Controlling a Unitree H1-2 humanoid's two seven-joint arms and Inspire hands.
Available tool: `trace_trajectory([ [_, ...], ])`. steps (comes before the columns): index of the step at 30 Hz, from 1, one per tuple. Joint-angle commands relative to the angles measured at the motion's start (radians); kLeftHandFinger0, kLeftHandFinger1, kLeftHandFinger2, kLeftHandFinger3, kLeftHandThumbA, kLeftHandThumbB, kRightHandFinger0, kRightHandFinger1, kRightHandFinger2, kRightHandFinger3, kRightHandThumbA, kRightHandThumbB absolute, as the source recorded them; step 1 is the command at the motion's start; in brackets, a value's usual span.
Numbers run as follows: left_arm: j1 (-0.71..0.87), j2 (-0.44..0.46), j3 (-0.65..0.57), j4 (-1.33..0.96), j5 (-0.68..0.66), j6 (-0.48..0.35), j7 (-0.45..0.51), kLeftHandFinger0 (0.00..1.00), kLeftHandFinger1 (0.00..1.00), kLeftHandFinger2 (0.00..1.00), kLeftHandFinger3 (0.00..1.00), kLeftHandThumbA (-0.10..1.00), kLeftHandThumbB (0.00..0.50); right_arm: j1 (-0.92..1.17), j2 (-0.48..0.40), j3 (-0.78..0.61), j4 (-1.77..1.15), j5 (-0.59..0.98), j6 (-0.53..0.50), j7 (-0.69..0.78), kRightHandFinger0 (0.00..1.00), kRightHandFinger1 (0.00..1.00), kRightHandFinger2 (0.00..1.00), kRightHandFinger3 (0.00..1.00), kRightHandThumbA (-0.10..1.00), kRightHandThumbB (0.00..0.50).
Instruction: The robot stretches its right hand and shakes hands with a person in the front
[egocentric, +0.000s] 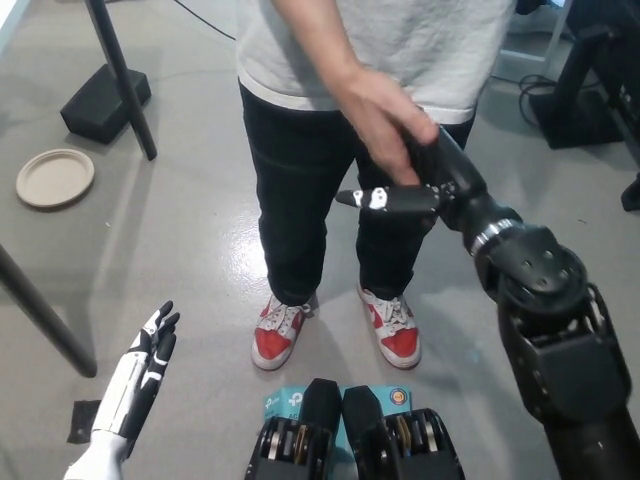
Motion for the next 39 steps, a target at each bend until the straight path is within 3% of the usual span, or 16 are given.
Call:
trace_trajectory([
  [1,-0.017,0.006,-0.007,-0.036,0.016,-0.009,0.01,1.0,1.0,1.0,1.0,1.0,0.026,-0.085,0.025,-0.002,0.063,-0.002,-0.019,-0.008,1.0,1.0,1.0,1.0,1.0,0.401],
  [8,-0.02,0.006,-0.005,-0.037,0.018,-0.008,0.008,1.0,1.0,1.0,1.0,1.0,0.033,-0.155,0.027,0.001,0.179,-0.02,-0.064,-0.02,1.0,1.0,1.0,1.0,1.0,0.355],
  [11,-0.021,0.006,-0.007,-0.04,0.023,-0.007,0.009,1.0,1.0,1.0,1.0,1.0,0.026,-0.189,0.03,-0.002,0.225,-0.021,-0.079,-0.022,1.0,1.0,1.0,1.0,0.98,0.371],
  [14,-0.024,0.002,-0.005,-0.041,0.024,-0.001,0.011,1.0,1.0,1.0,1.0,1.0,0.034,-0.209,0.029,0.01,0.239,-0.052,-0.095,-0.041,1.0,1.0,1.0,1.0,0.88,0.394],
  [17,-0.024,0.003,-0.007,-0.044,0.025,-0.002,0.009,1.0,1.0,1.0,1.0,1.0,0.024,-0.22,0.036,0.038,0.236,-0.13,-0.108,-0.115,1.0,1.0,1.0,1.0,0.61,0.35],
  [18,-0.025,0.002,-0.007,-0.042,0.02,-0.005,0.008,1.0,1.0,1.0,1.0,1.0,0.027,-0.221,0.044,0.035,0.245,-0.143,-0.131,-0.147,1.0,1.0,1.0,1.0,0.41,0.33],
  [20,-0.028,0.005,-0.009,-0.042,0.024,-0.005,0.007,1.0,1.0,1.0,1.0,1.0,0.026,-0.212,0.055,0.028,0.25,-0.157,-0.169,-0.188,1.0,1.0,1.0,1.0,0.23,0.299],
  [21,-0.032,0.005,-0.007,-0.041,0.016,-0.008,0.004,1.0,1.0,1.0,1.0,1.0,0.031,-0.207,0.055,0.027,0.247,-0.167,-0.18,-0.2,1.0,1.0,1.0,1.0,0.17,0.264],
  [25,-0.037,0.008,-0.008,-0.038,0.012,-0.007,-0.002,1.0,1.0,1.0,1.0,1.0,0.021,-0.192,0.055,0.026,0.24,-0.188,-0.205,-0.218,1.0,1.0,1.0,1.0,0.0,0.208],
  [34,-0.041,0.01,-0.008,-0.04,0.003,-0.005,-0.008,1.0,1.0,1.0,1.0,1.0,0.012,-0.122,0.037,0.021,0.034,-0.2,-0.16,-0.181,1.0,1.0,1.0,1.0,0.08,0.193],
  [36,-0.047,0.012,-0.007,-0.038,0.0,-0.002,-0.011,1.0,1.0,1.0,1.0,1.0,0.013,-0.084,0.031,0.027,-0.145,-0.196,-0.123,-0.143,1.0,1.0,1.0,1.0,0.08,0.186],
  [39,-0.053,0.016,-0.006,-0.032,0.0,-0.002,-0.012,1.0,1.0,1.0,1.0,1.0,0.023,-0.052,0.019,0.046,-0.38,-0.21,-0.058,-0.1,1.0,1.0,1.0,1.0,0.19,0.215],
])
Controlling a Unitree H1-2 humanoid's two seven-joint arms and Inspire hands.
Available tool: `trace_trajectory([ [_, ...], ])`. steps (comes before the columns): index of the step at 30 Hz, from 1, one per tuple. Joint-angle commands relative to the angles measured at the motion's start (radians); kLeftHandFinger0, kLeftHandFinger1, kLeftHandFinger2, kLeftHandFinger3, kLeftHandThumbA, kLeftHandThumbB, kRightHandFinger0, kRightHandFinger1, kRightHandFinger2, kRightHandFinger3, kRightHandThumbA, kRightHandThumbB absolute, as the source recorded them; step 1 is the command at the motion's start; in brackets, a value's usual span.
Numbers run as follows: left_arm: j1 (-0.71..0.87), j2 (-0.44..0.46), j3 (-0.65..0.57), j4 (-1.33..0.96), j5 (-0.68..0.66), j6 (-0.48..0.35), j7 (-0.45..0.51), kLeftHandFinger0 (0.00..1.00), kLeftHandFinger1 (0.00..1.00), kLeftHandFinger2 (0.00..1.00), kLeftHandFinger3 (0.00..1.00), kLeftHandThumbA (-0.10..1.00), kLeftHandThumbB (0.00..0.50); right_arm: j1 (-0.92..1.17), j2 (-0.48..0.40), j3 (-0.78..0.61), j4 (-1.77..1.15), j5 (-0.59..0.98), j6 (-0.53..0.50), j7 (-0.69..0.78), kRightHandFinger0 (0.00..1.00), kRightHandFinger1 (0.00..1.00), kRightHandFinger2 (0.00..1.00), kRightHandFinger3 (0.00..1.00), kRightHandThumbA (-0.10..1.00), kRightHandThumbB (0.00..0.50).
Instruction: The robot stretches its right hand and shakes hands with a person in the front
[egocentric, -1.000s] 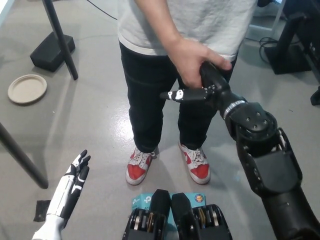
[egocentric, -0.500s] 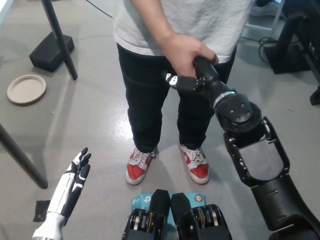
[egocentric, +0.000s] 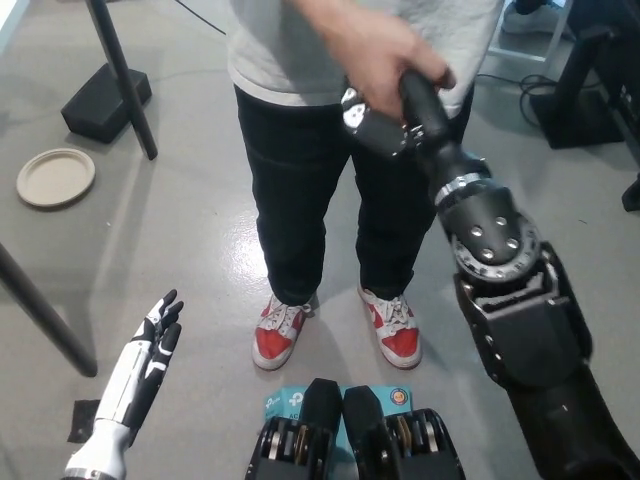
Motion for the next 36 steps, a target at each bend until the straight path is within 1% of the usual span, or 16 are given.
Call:
trace_trajectory([
  [1,-0.028,0.015,-0.003,-0.034,-0.013,-0.001,-0.011,1.0,1.0,1.0,1.0,1.0,0.022,0.024,-0.023,0.014,-0.368,-0.022,0.09,0.056,1.0,1.0,1.0,1.0,0.19,0.223],
  [3,-0.029,0.017,-0.005,-0.034,-0.001,-0.01,-0.005,1.0,1.0,1.0,1.0,1.0,0.016,0.032,-0.009,0.0,-0.55,0.051,0.162,0.087,1.0,1.0,1.0,1.0,0.16,0.222],
  [6,-0.029,0.017,-0.003,-0.032,-0.014,-0.01,-0.012,1.0,1.0,1.0,1.0,1.0,0.013,0.03,-0.018,0.031,-0.763,-0.032,0.153,0.107,1.0,1.0,1.0,1.0,0.19,0.212],
  [11,-0.028,0.015,-0.005,-0.035,-0.007,-0.008,-0.009,1.0,1.0,1.0,1.0,1.0,0.014,0.039,-0.014,0.035,-0.841,-0.024,0.19,0.126,1.0,1.0,1.0,1.0,0.17,0.208],
  [12,-0.023,0.014,-0.006,-0.038,-0.006,-0.008,-0.009,1.0,1.0,1.0,1.0,1.0,0.008,0.046,-0.02,0.038,-0.803,-0.043,0.172,0.122,0.81,1.0,1.0,1.0,0.15,0.226],
  [13,-0.021,0.014,-0.007,-0.039,-0.007,-0.008,-0.009,1.0,1.0,1.0,1.0,1.0,0.007,0.049,-0.019,0.038,-0.796,-0.043,0.171,0.12,0.77,0.99,1.0,1.0,0.15,0.219],
  [14,-0.021,0.014,-0.009,-0.035,-0.005,-0.012,-0.01,1.0,1.0,1.0,1.0,1.0,0.004,0.064,-0.02,0.019,-0.716,0.011,0.173,0.118,1.0,1.0,1.0,1.0,0.12,0.211],
  [16,-0.023,0.011,-0.01,-0.037,-0.006,-0.01,-0.009,1.0,1.0,1.0,1.0,1.0,0.005,0.065,-0.022,0.006,-0.662,0.034,0.215,0.124,1.0,1.0,1.0,1.0,0.11,0.207],
  [18,-0.024,0.012,-0.01,-0.035,-0.012,-0.012,-0.013,1.0,1.0,1.0,1.0,1.0,0.004,0.062,-0.028,-0.002,-0.553,0.032,0.19,0.118,1.0,1.0,1.0,1.0,0.09,0.204],
  [21,-0.025,0.014,-0.012,-0.034,-0.014,-0.01,-0.015,1.0,1.0,1.0,1.0,1.0,0.008,0.039,-0.045,0.0,-0.364,-0.006,0.154,0.097,1.0,1.0,1.0,1.0,0.15,0.219],
  [22,-0.026,0.013,-0.011,-0.029,-0.017,-0.012,-0.015,1.0,1.0,1.0,1.0,1.0,0.009,0.018,-0.045,-0.008,-0.259,-0.002,0.145,0.087,1.0,1.0,1.0,1.0,0.03,0.183],
  [23,-0.027,0.013,-0.01,-0.03,-0.016,-0.012,-0.014,1.0,1.0,1.0,1.0,1.0,0.008,-0.009,-0.046,-0.01,-0.151,-0.003,0.122,0.076,1.0,1.0,1.0,1.0,0.14,0.21],
  [26,-0.024,0.01,-0.01,-0.037,-0.017,-0.011,-0.011,1.0,1.0,1.0,1.0,1.0,0.001,-0.097,-0.055,-0.004,0.16,-0.023,0.077,0.045,1.0,1.0,1.0,1.0,0.2,0.22],
  [32,-0.034,0.015,-0.013,-0.038,-0.005,-0.01,-0.01,1.0,1.0,1.0,1.0,1.0,0.004,-0.223,-0.047,-0.006,0.538,-0.018,-0.015,0.005,1.0,1.0,1.0,1.0,0.19,0.245],
  [34,-0.038,0.016,-0.013,-0.037,-0.006,-0.013,-0.011,1.0,1.0,1.0,1.0,1.0,0.004,-0.261,-0.043,-0.002,0.642,-0.019,-0.046,-0.005,1.0,1.0,1.0,1.0,0.24,0.266],
  [36,-0.039,0.013,-0.012,-0.04,-0.014,-0.004,-0.014,1.0,1.0,1.0,1.0,1.0,0.016,-0.283,-0.04,0.007,0.701,-0.026,-0.067,-0.011,1.0,1.0,1.0,1.0,0.26,0.259],
])
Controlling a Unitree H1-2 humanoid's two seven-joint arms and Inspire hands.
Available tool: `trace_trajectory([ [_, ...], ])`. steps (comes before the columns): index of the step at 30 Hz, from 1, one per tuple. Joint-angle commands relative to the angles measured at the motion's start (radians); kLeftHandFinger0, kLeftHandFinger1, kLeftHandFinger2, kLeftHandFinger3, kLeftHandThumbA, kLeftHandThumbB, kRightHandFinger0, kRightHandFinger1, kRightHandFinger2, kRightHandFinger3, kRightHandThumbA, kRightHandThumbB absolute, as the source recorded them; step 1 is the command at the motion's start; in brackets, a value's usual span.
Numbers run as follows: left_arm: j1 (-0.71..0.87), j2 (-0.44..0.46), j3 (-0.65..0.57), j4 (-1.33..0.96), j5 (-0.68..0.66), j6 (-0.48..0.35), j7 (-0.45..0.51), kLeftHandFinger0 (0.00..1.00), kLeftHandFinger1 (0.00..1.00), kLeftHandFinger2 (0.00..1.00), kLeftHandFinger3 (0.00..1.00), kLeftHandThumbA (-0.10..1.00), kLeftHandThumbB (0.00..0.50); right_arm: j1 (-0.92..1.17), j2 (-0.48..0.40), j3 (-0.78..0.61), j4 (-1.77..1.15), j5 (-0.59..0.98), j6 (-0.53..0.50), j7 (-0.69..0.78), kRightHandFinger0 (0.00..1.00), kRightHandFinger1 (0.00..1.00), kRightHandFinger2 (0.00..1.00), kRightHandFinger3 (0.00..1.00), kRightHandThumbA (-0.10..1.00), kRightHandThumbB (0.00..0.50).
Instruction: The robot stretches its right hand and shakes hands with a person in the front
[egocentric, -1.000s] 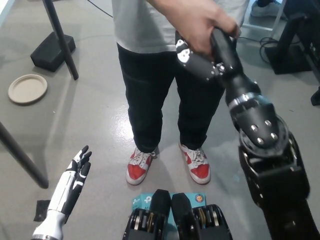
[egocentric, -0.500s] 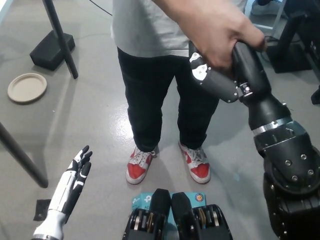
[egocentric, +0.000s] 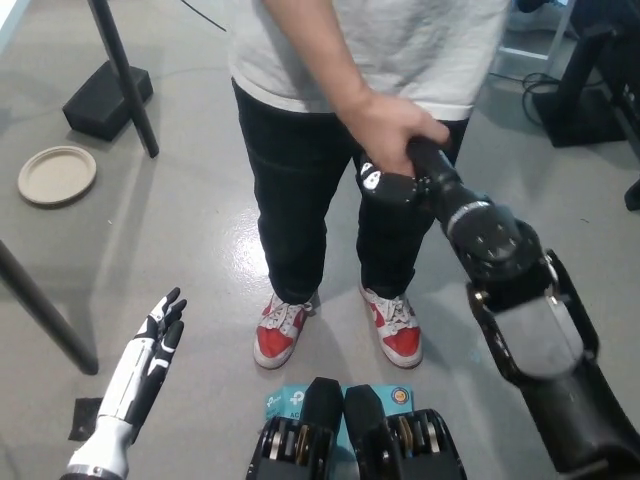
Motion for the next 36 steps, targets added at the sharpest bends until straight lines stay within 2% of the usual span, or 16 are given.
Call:
trace_trajectory([
  [1,-0.028,0.012,-0.007,-0.043,-0.009,-0.009,-0.011,1.0,1.0,1.0,1.0,1.0,0.017,-0.219,0.007,-0.006,0.29,-0.029,-0.199,-0.106,1.0,1.0,1.0,1.0,0.25,0.259],
  [4,-0.025,0.013,-0.015,-0.045,0.007,-0.01,-0.009,1.0,1.0,1.0,1.0,1.0,0.016,-0.212,0.007,0.001,0.309,-0.035,-0.214,-0.115,1.0,1.0,1.0,1.0,0.27,0.268],
  [7,-0.029,0.015,-0.015,-0.05,-0.001,-0.001,-0.012,1.0,1.0,1.0,1.0,1.0,0.02,-0.152,0.001,-0.009,0.155,-0.022,-0.203,-0.094,1.0,1.0,1.0,1.0,0.3,0.27],
  [10,-0.045,0.023,-0.008,-0.049,-0.009,0.004,-0.018,1.0,1.0,1.0,1.0,1.0,0.032,-0.044,0.002,-0.012,-0.231,-0.016,-0.113,-0.05,1.0,1.0,1.0,1.0,0.31,0.253],
  [12,-0.045,0.026,-0.005,-0.047,-0.014,0.006,-0.02,1.0,1.0,1.0,1.0,1.0,0.037,0.008,0.012,-0.015,-0.425,-0.002,-0.077,-0.029,1.0,1.0,1.0,1.0,0.28,0.25],
  [15,-0.037,0.022,-0.006,-0.046,-0.014,0.005,-0.02,1.0,1.0,1.0,1.0,1.0,0.026,0.086,0.014,0.002,-0.76,0.003,-0.026,0.007,1.0,1.0,1.0,1.0,0.32,0.252],
  [16,-0.037,0.022,-0.006,-0.046,-0.014,0.005,-0.019,1.0,1.0,1.0,1.0,1.0,0.025,0.089,0.014,0.003,-0.774,0.004,-0.023,0.01,1.0,1.0,1.0,1.0,0.45,0.364],
  [17,-0.036,0.021,-0.007,-0.045,-0.01,0.004,-0.017,1.0,1.0,1.0,1.0,1.0,0.012,0.11,0.018,0.009,-0.911,0.01,-0.002,0.022,1.0,1.0,1.0,1.0,0.28,0.251],
  [18,-0.035,0.019,-0.007,-0.047,-0.005,0.003,-0.014,1.0,1.0,1.0,1.0,1.0,0.008,0.123,0.019,0.017,-1.01,0.012,0.006,0.031,1.0,1.0,1.0,1.0,0.25,0.241],
  [20,-0.035,0.019,-0.006,-0.042,-0.007,-0.005,-0.013,1.0,1.0,1.0,1.0,1.0,0.005,0.131,0.024,0.022,-1.13,0.028,0.033,0.043,1.0,1.0,1.0,1.0,0.26,0.252],
  [21,-0.037,0.021,-0.006,-0.038,-0.008,-0.011,-0.014,1.0,1.0,1.0,1.0,1.0,0.006,0.132,0.028,0.026,-1.247,0.049,0.084,0.057,1.0,1.0,1.0,1.0,0.29,0.251],
  [24,-0.039,0.022,-0.005,-0.036,-0.006,-0.008,-0.014,1.0,1.0,1.0,1.0,1.0,0.008,0.133,0.029,0.025,-1.386,0.08,0.088,0.064,1.0,1.0,1.0,1.0,0.25,0.257],
  [27,-0.04,0.023,-0.005,-0.035,-0.006,-0.009,-0.014,1.0,1.0,1.0,1.0,1.0,0.007,0.136,0.033,0.023,-1.401,0.082,0.091,0.068,1.0,1.0,1.0,1.0,0.25,0.257],
  [29,-0.04,0.023,-0.005,-0.039,-0.007,-0.003,-0.015,1.0,1.0,1.0,1.0,1.0,0.018,0.119,0.045,0.009,-1.432,0.14,0.013,0.046,1.0,1.0,1.0,1.0,0.19,0.264],
  [30,-0.04,0.022,-0.005,-0.04,-0.009,-0.004,-0.016,1.0,1.0,1.0,1.0,1.0,0.015,0.118,0.053,0.007,-1.432,0.145,0.01,0.041,1.0,1.0,1.0,1.0,0.18,0.274],
  [36,-0.039,0.019,-0.005,-0.037,-0.006,-0.002,-0.013,1.0,1.0,1.0,1.0,1.0,0.005,0.115,0.03,0.002,-1.432,0.099,0.071,0.058,1.0,1.0,1.0,1.0,0.15,0.272],
])
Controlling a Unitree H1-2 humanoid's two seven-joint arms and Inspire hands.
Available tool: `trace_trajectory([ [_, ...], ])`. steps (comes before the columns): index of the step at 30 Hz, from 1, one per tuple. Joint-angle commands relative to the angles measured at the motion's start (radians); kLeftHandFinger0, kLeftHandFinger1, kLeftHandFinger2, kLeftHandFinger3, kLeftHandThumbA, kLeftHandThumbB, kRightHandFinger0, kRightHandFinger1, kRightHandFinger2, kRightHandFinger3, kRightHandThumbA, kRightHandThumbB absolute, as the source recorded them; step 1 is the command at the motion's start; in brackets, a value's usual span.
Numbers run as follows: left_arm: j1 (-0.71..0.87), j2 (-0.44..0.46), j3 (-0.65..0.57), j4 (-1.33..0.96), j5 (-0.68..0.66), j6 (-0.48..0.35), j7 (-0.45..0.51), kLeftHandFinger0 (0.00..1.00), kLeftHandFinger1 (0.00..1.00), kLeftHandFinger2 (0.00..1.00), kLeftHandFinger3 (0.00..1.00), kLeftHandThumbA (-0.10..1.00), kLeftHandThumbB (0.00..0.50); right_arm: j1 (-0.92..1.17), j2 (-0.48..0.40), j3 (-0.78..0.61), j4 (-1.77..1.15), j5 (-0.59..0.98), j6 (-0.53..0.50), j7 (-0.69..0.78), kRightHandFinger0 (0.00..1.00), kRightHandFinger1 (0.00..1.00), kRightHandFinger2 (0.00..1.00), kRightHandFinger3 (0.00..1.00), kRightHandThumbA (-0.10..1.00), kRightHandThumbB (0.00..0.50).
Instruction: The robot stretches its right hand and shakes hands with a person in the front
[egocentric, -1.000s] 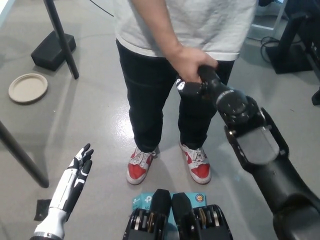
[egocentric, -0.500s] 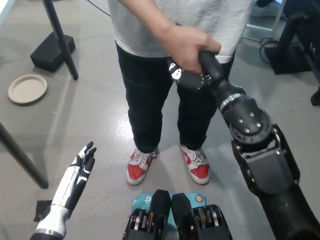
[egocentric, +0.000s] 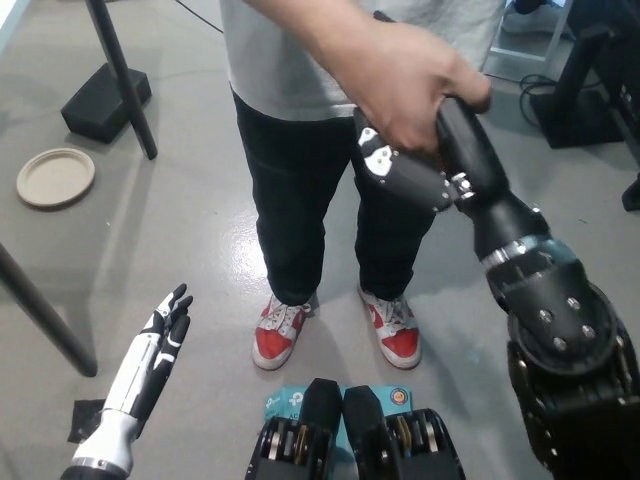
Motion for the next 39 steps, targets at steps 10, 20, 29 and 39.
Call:
trace_trajectory([
  [10,-0.035,0.024,-0.002,-0.038,-0.004,-0.025,-0.007,1.0,1.0,1.0,1.0,1.0,0.002,-0.189,-0.072,-0.012,0.021,-0.085,0.118,0.075,1.0,1.0,1.0,1.0,0.4,0.293],
  [20,-0.037,0.023,-0.004,-0.052,-0.002,-0.006,-0.01,1.0,1.0,1.0,1.0,1.0,0.024,-0.364,-0.093,0.025,0.636,-0.086,0.045,0.063,1.0,1.0,1.0,1.0,0.55,0.381],
  [29,-0.059,0.025,-0.008,-0.053,0.003,-0.001,-0.012,1.0,1.0,1.0,1.0,1.0,0.043,-0.503,-0.087,0.09,0.972,-0.11,-0.066,0.05,1.0,1.0,1.0,1.0,0.82,0.5],
  [39,-0.068,0.03,-0.012,-0.052,-0.001,0.001,-0.014,1.0,1.0,1.0,1.0,1.0,0.047,-0.496,-0.086,0.093,1.011,-0.114,-0.083,0.042,1.0,1.0,1.0,1.0,0.8,0.5],
])
